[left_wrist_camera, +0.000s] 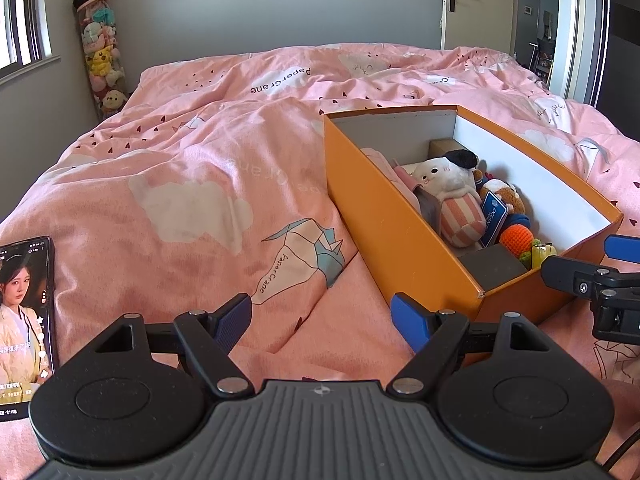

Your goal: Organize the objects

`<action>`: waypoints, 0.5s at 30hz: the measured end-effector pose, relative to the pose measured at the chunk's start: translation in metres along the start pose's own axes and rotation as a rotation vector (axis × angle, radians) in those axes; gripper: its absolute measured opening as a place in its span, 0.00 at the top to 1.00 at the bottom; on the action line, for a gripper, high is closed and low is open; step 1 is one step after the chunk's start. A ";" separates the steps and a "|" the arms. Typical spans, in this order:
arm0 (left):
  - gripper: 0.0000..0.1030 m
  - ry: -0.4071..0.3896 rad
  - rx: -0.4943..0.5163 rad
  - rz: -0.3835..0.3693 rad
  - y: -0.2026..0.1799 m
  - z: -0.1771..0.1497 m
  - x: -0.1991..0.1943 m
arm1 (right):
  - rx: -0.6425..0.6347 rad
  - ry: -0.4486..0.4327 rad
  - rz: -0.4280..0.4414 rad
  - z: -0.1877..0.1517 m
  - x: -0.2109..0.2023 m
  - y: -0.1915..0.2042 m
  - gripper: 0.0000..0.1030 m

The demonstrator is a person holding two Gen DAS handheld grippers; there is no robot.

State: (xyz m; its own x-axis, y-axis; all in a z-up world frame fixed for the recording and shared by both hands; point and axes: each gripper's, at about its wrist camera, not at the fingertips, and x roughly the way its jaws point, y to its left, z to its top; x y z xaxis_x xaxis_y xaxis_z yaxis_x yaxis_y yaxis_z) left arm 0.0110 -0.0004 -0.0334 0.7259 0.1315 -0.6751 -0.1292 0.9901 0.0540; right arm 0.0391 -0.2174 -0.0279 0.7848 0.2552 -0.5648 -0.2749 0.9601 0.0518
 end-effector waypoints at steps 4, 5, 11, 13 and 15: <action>0.10 0.005 0.001 0.002 0.000 0.000 0.001 | 0.006 0.004 0.001 -0.001 0.001 0.001 0.09; 0.10 0.005 0.001 0.003 0.000 0.000 0.001 | 0.007 0.005 0.002 -0.001 0.001 0.001 0.08; 0.10 0.009 -0.002 0.005 0.000 0.000 0.002 | 0.009 0.006 0.002 -0.001 0.002 0.001 0.08; 0.10 0.009 -0.002 0.005 0.001 0.000 0.003 | 0.009 0.006 0.002 -0.001 0.002 0.001 0.08; 0.10 0.010 -0.002 0.006 0.001 0.000 0.003 | 0.009 0.006 0.001 -0.001 0.002 0.001 0.08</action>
State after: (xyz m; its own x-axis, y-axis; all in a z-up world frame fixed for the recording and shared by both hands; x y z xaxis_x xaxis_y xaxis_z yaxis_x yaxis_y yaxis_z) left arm 0.0126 0.0006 -0.0356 0.7185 0.1366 -0.6819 -0.1345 0.9893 0.0564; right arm 0.0396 -0.2164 -0.0296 0.7813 0.2559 -0.5693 -0.2711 0.9607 0.0598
